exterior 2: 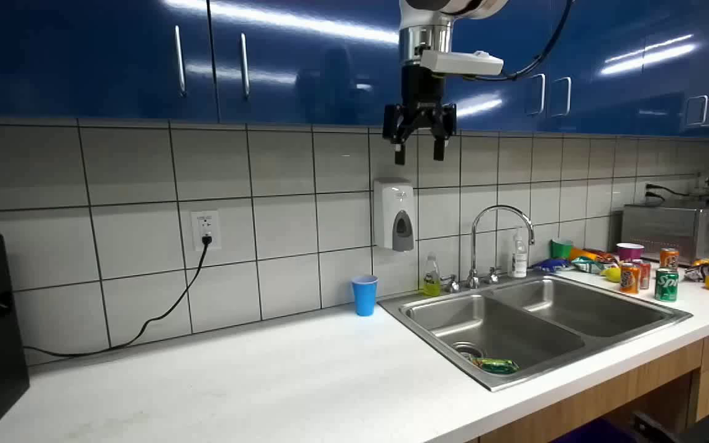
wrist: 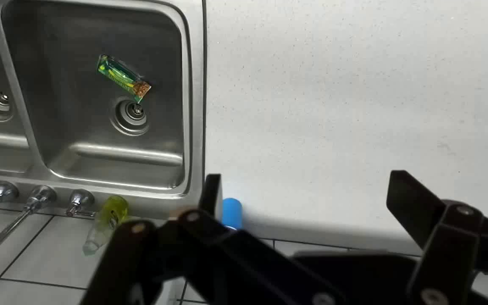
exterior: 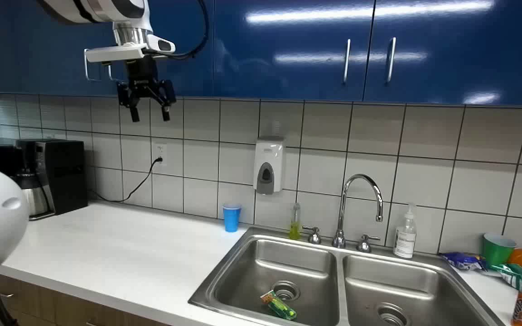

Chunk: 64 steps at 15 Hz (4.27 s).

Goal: Put the green object on the counter to the left

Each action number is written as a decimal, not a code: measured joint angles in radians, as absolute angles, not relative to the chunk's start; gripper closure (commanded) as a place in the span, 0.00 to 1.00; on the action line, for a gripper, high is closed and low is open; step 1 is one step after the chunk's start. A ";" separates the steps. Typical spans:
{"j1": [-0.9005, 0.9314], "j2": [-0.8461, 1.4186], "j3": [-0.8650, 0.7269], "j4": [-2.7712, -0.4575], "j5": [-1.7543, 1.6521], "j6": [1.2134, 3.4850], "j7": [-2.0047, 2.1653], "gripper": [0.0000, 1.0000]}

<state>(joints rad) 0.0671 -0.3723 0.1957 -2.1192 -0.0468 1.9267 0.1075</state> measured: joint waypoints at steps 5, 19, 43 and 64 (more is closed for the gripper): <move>0.067 -0.372 0.196 -2.119 -0.047 1.927 0.108 0.00; 0.068 -0.368 0.191 -2.119 -0.047 1.927 0.107 0.00; 0.003 -0.442 -0.019 -2.190 -0.123 1.824 0.091 0.00; -0.010 -0.380 -0.106 -2.383 -0.138 1.964 -0.137 0.00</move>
